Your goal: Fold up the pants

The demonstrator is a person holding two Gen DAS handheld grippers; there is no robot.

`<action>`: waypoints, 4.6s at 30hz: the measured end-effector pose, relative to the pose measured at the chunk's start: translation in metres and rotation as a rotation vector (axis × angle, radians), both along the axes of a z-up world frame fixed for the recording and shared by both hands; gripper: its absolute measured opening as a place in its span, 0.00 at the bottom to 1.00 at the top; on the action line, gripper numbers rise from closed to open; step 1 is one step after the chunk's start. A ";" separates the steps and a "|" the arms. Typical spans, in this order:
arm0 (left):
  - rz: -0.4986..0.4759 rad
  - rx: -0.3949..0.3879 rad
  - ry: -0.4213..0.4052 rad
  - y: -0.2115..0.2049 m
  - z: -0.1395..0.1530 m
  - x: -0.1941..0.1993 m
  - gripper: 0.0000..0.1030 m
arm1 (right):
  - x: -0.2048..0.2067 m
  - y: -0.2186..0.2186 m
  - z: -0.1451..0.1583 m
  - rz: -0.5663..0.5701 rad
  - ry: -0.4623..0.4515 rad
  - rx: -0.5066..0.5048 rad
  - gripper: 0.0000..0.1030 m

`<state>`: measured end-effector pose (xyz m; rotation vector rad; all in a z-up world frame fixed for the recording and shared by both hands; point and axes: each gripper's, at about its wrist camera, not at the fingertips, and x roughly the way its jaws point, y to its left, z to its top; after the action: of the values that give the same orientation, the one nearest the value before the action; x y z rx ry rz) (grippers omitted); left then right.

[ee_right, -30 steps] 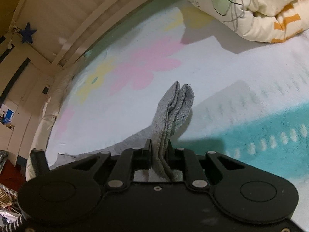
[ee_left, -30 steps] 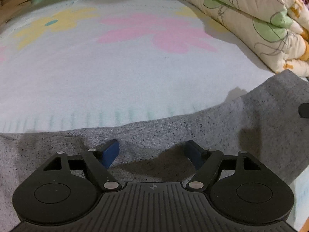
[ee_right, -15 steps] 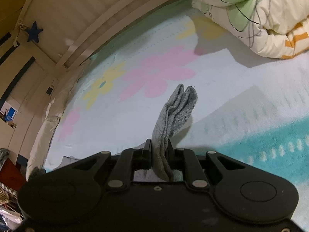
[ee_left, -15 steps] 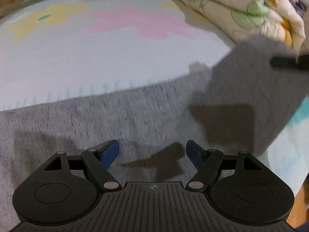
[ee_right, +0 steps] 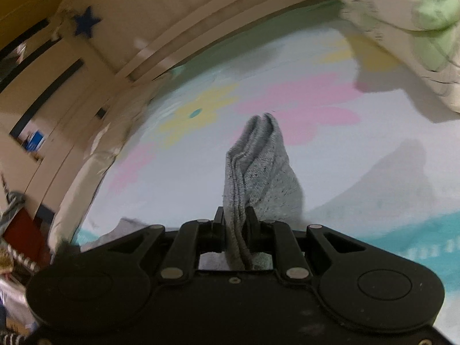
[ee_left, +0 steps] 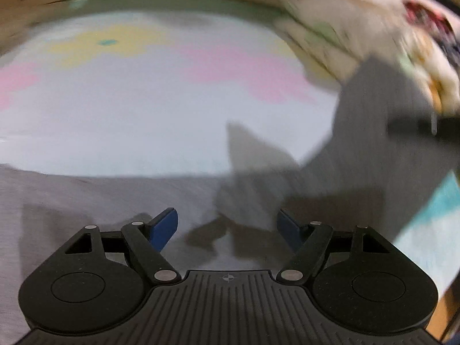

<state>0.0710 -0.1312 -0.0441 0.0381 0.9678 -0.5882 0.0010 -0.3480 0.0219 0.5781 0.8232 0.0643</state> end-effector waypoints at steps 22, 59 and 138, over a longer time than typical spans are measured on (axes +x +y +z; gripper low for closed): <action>0.342 -0.113 -0.067 0.125 0.034 0.034 0.73 | 0.049 0.203 -0.086 0.394 0.133 -0.084 0.52; -0.025 0.087 0.134 0.123 -0.039 -0.016 0.74 | 0.072 0.098 -0.088 0.038 0.176 -0.292 0.13; 0.921 -0.173 0.018 0.416 -0.014 0.009 0.22 | 0.116 0.284 -0.085 0.492 0.017 -0.142 0.19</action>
<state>0.0802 0.2851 -0.0580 -0.5428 0.8378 0.1829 0.1169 -0.0641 -0.0632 0.2325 0.9640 0.4473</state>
